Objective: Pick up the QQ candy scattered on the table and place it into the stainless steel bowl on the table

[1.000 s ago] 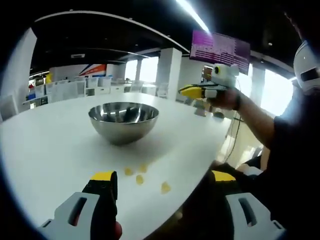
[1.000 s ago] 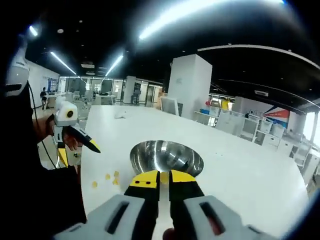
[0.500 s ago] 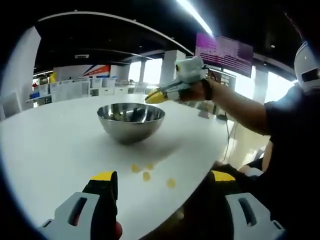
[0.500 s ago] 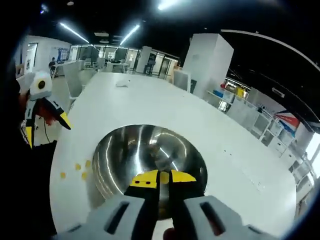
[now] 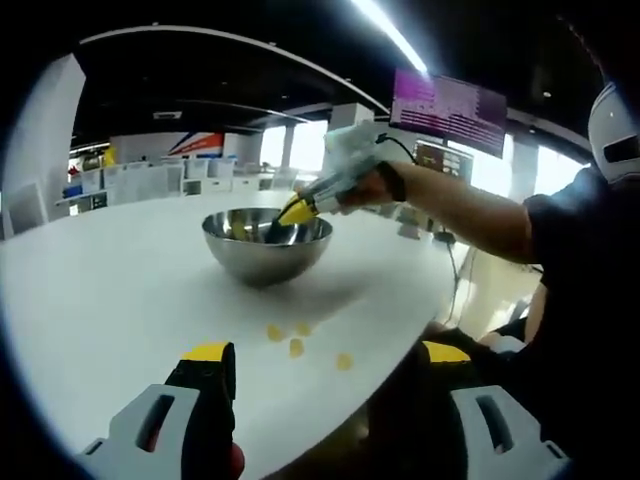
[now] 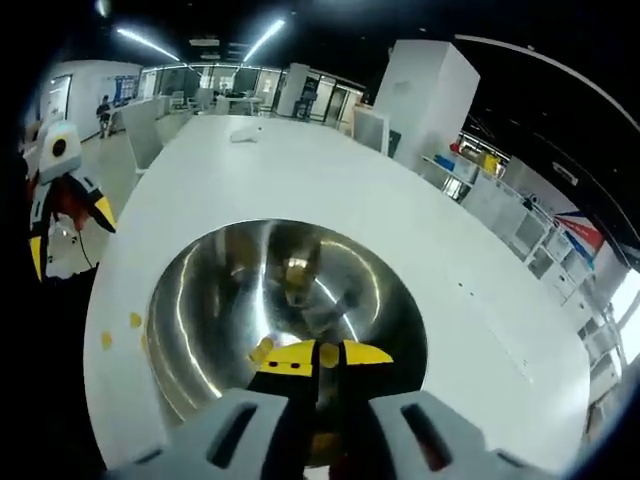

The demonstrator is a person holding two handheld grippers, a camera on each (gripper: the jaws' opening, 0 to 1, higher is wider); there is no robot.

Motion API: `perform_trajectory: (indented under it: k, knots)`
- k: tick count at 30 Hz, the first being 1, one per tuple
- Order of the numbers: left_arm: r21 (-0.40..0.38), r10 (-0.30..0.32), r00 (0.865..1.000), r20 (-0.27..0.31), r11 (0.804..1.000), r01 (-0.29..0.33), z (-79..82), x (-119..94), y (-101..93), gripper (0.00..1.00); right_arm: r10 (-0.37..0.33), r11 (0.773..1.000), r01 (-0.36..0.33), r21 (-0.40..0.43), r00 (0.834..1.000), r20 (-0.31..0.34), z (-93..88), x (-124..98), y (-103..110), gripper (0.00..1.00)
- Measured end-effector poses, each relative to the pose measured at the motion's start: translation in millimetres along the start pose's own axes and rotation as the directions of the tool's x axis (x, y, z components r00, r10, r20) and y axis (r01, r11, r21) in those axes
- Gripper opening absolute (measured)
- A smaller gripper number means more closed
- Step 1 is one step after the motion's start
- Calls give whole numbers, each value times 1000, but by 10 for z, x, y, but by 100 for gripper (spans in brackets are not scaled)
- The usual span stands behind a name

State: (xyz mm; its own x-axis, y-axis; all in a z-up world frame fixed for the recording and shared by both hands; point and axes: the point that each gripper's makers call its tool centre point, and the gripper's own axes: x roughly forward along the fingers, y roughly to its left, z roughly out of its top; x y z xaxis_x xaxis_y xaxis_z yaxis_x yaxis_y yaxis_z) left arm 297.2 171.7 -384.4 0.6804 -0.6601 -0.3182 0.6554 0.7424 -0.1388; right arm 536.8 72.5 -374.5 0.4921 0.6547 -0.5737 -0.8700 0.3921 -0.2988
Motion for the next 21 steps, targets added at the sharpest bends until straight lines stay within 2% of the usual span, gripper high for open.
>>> perform_trajectory:
  k: [2, 5, 15, 19, 21]
  knots:
    - [2, -2, 1000, 1, 1000, 2, 3, 3, -5, 74, 4, 1000, -4, 1, 1000, -4, 8, -14, 20, 11]
    - [4, -10, 1000, 0, 1000, 10, 3, 16, -26, 74, 19, 1000, -19, -7, 1000, -7, 15, -24, 71, 22]
    - [15, -13, 1000, 0, 1000, 13, 24, 18, -47, 74, 12, 1000, -13, -26, 1000, -5, 33, -114, 112, 22]
    - [17, -13, 1000, -2, 1000, 13, 20, 16, -64, 74, -2, 1000, 2, -28, 1000, 27, 128, -254, 125, 21]
    - [17, -15, 1000, -3, 1000, 15, 19, 16, -72, 74, -3, 1000, 4, -26, 998, 68, 208, -381, 147, 21]
